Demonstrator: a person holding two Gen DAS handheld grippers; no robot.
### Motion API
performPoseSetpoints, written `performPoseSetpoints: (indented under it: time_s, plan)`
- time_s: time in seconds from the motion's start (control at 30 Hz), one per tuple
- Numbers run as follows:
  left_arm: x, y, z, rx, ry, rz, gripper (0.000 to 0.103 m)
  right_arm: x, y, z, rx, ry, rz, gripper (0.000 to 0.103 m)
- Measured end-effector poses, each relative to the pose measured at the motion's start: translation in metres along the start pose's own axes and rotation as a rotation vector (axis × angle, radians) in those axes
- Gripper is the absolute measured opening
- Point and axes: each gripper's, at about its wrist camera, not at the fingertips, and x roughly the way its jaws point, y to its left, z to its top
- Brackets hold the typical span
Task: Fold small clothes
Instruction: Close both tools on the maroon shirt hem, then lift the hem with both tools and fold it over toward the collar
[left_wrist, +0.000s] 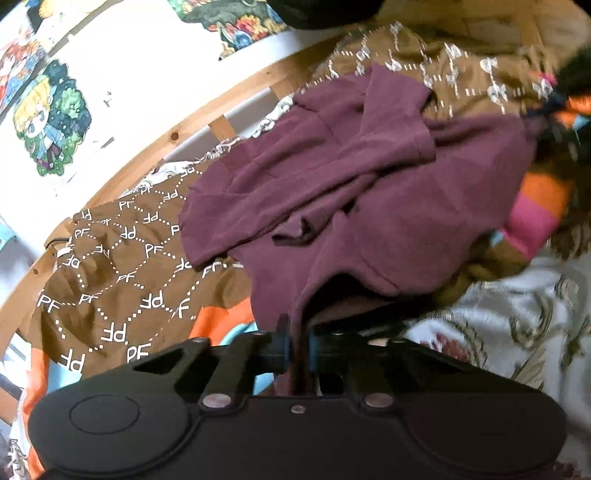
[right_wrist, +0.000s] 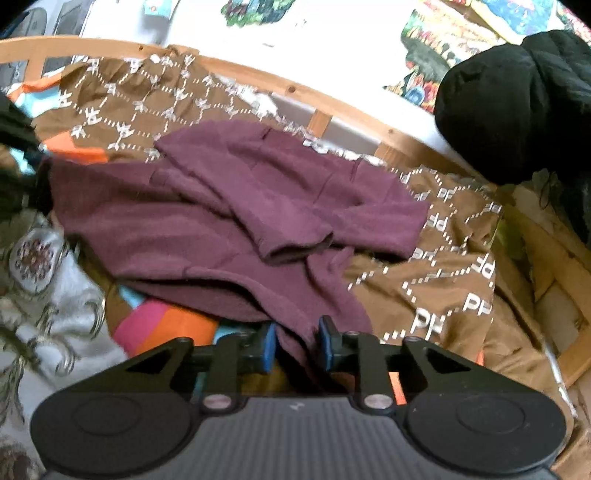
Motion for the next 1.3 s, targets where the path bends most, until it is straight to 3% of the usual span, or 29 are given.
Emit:
performPoseSetpoints:
  time_s: [0.07,0.1,0.33,0.4,0.47,0.57,0.83,1.03,1.2,1.3]
  plan:
    - [-0.003,0.008,0.007,-0.03,-0.017,-0.003,0.006,0.0,0.004,-0.006,-0.025,0.031,-0.001,0.057]
    - [-0.005,0.013,0.011,-0.048,-0.028,-0.004,0.006,0.0,0.007,-0.009,-0.046,0.042,-0.009,0.059]
    - [-0.017,0.05,0.047,-0.169,-0.095,-0.015,0.005,0.01,0.03,-0.019,-0.233,0.055,-0.132,0.063]
    - [-0.022,0.056,0.052,-0.183,-0.109,-0.012,0.005,0.011,0.035,-0.021,-0.27,0.031,-0.162,0.053]
    - [-0.027,0.058,0.053,-0.175,-0.119,-0.005,0.005,0.011,0.037,-0.022,-0.297,0.012,-0.191,0.019]
    - [-0.04,0.056,0.042,-0.156,-0.138,-0.004,0.005,0.001,0.031,-0.019,-0.267,-0.01,-0.215,0.007]
    - [-0.077,0.071,-0.01,-0.257,-0.139,-0.097,0.004,-0.072,0.022,0.005,-0.176,-0.044,-0.207,0.006]
    - [-0.123,0.092,-0.033,-0.196,-0.137,-0.216,0.004,-0.142,0.034,0.02,-0.204,0.014,-0.093,0.006]
    - [-0.152,0.115,-0.033,-0.194,-0.132,-0.315,0.004,-0.183,0.031,0.025,-0.129,0.071,-0.001,0.006]
    - [-0.152,0.125,-0.02,-0.208,-0.117,-0.343,0.005,-0.193,0.035,0.029,-0.142,0.068,-0.005,0.006]
